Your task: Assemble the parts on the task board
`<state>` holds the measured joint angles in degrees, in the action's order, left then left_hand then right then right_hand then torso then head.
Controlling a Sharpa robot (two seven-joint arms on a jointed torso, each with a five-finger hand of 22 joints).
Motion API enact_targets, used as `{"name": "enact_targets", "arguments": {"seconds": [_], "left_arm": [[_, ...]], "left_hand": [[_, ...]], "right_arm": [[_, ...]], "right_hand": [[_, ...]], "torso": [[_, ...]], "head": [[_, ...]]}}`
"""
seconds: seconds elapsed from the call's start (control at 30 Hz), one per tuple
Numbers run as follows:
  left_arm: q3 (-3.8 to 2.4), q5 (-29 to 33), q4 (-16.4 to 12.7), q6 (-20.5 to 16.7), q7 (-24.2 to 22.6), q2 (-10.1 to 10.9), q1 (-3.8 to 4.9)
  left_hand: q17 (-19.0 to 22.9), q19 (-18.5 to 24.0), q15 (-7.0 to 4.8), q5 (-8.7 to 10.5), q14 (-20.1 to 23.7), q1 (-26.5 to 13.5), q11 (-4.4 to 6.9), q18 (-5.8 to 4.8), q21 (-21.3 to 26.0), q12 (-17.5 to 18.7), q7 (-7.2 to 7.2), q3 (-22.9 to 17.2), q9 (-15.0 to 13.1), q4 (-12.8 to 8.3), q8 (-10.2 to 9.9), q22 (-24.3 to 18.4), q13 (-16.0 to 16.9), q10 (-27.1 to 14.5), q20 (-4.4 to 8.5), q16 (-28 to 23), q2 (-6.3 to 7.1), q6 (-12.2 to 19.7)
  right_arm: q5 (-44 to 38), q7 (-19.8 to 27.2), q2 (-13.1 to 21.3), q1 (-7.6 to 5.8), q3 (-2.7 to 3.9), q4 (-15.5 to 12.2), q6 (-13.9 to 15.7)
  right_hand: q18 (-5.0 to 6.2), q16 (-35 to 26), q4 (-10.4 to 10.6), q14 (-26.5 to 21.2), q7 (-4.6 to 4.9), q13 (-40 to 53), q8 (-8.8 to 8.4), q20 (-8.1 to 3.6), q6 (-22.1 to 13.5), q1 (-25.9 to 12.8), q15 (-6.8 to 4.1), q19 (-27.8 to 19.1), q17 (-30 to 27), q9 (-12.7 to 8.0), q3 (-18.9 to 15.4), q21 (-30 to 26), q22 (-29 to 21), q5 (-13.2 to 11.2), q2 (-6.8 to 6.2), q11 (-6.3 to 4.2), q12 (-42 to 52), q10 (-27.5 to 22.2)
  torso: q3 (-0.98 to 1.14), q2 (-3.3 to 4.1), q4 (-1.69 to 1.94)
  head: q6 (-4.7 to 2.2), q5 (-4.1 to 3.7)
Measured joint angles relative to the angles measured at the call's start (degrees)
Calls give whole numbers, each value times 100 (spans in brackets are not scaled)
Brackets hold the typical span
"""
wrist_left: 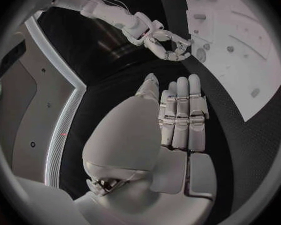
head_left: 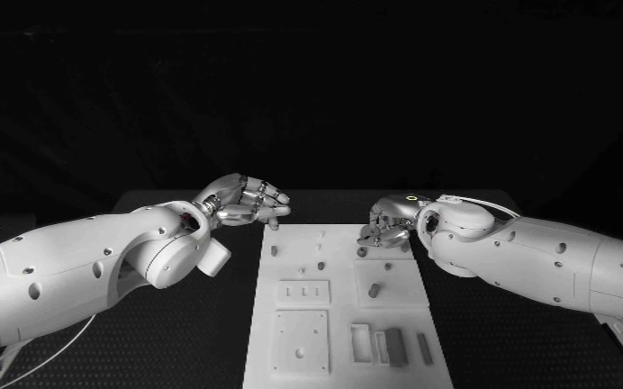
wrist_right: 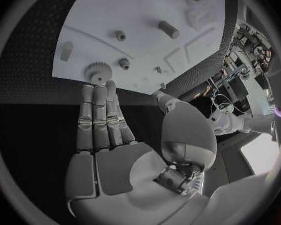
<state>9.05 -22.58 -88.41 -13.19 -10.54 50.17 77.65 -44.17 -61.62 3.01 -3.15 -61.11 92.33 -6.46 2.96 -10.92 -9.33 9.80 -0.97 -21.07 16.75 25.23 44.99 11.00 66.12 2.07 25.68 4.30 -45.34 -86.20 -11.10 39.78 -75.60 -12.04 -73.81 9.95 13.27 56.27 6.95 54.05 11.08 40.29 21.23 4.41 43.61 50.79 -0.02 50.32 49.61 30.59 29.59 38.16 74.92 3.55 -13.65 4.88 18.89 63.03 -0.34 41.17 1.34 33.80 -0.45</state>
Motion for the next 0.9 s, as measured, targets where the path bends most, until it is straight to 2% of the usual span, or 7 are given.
{"name": "enact_targets", "arguments": {"seconds": [0.17,0.23,0.3,0.43,0.57,0.67,0.9], "left_arm": [[0,32,2,25,4,-15,0],[0,45,4,33,7,-14,0],[0,56,4,40,8,-13,0],[0,79,4,55,12,-13,0],[0,99,0,69,15,-13,0],[0,108,4,76,18,-23,0],[-1,121,5,87,22,-28,0]], "left_hand": [[-7,0,0,0,0,-22,0,-3,0,6,0,0,0,0,0,3,4,0,0,0,22,1],[-9,0,19,0,20,-44,0,-5,0,6,0,0,0,0,-22,6,6,0,0,-22,0,1],[-9,0,19,0,21,-44,0,-8,22,6,0,0,0,0,-22,10,6,0,0,-22,0,1],[-10,0,19,0,21,-44,0,-31,22,6,0,0,0,0,-22,10,6,0,0,-22,0,1],[-15,0,19,0,21,-67,0,-33,22,6,0,0,0,0,-22,10,12,0,-1,-22,23,1],[-17,0,19,0,21,-67,0,-33,22,29,0,0,-1,0,-22,10,11,0,-1,-22,23,1],[-24,0,18,0,21,-67,0,-35,22,30,0,0,-1,0,-22,15,17,0,-1,-22,23,1]], "right_arm": [[-4,3,30,0,0,-51,-8],[-12,17,30,0,0,-59,-8],[-25,31,31,0,0,-61,-8],[-69,75,41,0,0,-91,-25],[-90,124,40,1,0,-110,-45],[-93,142,30,1,0,-104,-54],[-118,153,-9,2,1,-91,-54]], "right_hand": [[-2,275,-1599,-40,-48,653,78,70,48,432,-27,-111,-90,467,159,345,1,0,425,-17,56,-18],[-2,349,-2021,-40,-121,843,78,75,124,404,-27,-106,-179,600,479,435,0,23,500,-63,37,28],[63,465,-2212,-1,-167,1007,78,157,318,404,-64,-24,-245,715,921,559,2,23,500,-154,9,171],[182,633,-2335,197,-281,1157,78,121,605,534,-141,150,-272,817,1186,770,1,23,486,-255,9,450],[189,684,-2384,238,-351,1229,61,92,754,781,-181,180,-281,847,1289,900,1,23,561,-311,-29,551],[189,713,-2385,239,-342,1266,49,92,797,798,-181,180,-291,872,1290,946,0,23,542,-313,-52,610],[181,717,-2062,278,-342,1300,-153,29,836,536,-217,284,-383,900,1288,1088,-2,23,175,-314,-258,671]], "torso": [[-8,60,10],[-10,78,14],[-10,90,16],[-13,116,23],[-13,125,26],[-14,129,26],[-15,136,20]], "head": [[14,-13],[21,-14],[25,-16],[27,-20],[38,-20],[44,-14],[62,-13]]}}
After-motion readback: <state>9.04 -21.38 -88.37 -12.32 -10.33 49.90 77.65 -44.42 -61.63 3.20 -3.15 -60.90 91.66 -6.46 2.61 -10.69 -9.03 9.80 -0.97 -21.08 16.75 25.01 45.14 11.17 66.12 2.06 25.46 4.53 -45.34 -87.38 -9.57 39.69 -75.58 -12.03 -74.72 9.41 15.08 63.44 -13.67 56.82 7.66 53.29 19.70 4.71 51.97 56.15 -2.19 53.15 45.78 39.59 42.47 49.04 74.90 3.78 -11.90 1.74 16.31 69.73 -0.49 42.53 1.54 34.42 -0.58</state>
